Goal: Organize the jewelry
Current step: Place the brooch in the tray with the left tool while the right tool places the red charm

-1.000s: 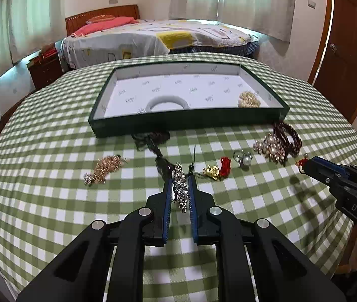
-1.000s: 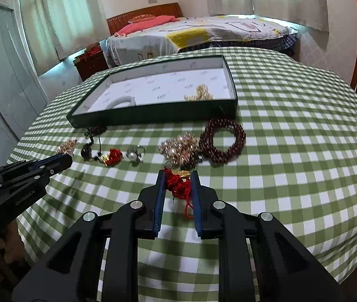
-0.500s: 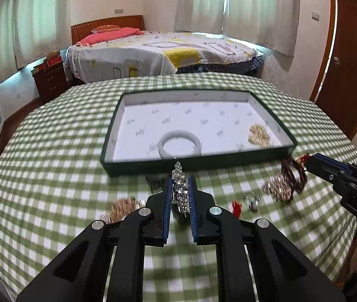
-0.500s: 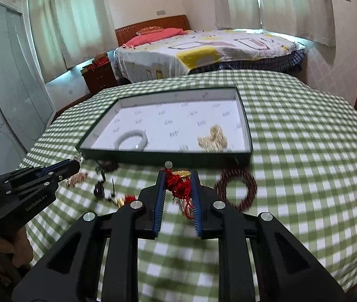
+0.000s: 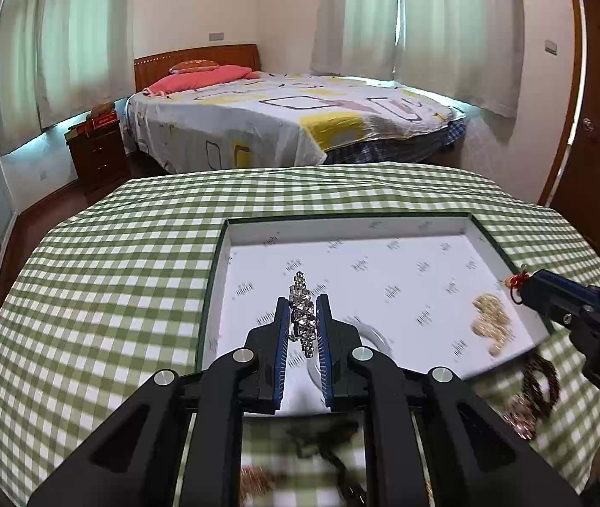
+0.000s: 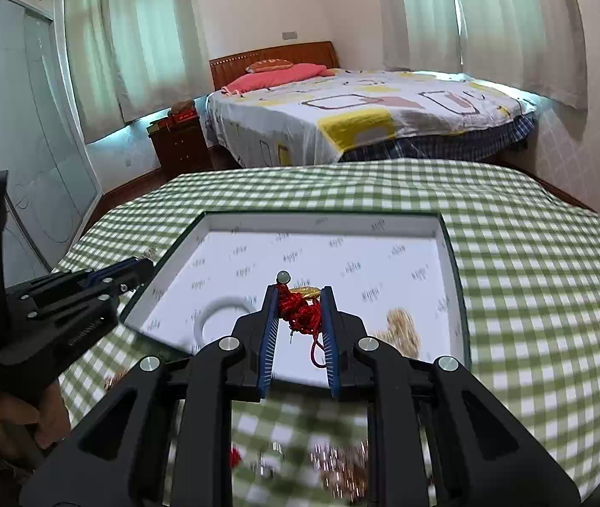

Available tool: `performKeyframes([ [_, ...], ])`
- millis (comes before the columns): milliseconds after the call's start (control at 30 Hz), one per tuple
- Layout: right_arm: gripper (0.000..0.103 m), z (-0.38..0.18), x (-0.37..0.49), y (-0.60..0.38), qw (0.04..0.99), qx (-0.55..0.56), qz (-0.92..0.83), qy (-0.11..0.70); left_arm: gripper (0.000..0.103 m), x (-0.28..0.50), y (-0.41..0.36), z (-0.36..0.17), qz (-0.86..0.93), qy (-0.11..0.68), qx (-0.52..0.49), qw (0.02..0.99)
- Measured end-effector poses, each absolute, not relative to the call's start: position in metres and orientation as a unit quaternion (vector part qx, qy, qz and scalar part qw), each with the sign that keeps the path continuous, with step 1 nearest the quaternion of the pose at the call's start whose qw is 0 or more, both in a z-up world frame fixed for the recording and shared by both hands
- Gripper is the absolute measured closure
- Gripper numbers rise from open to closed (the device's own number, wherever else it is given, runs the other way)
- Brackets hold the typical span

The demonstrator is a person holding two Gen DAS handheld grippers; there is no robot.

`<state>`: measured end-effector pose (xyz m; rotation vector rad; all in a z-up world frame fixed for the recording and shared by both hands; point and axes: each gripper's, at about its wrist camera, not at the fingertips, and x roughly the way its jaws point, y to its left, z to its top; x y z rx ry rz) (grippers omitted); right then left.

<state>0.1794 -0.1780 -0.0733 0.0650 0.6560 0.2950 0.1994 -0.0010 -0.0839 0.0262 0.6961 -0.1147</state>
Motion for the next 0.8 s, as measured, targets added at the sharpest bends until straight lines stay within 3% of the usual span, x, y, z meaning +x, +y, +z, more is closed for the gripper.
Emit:
performKeyframes([
  [400,0.083,-0.130,0.230,-0.163,0.910,0.014,0.130,0.394,0.089,0.230,0.013,-0.137,-0.032,0.405,0.016,0.914],
  [800,0.081,-0.151,0.239,-0.160,0.897,0.004,0.126,0.424,0.089,0.237,0.018,-0.148,-0.019,0.418,0.026,0.908],
])
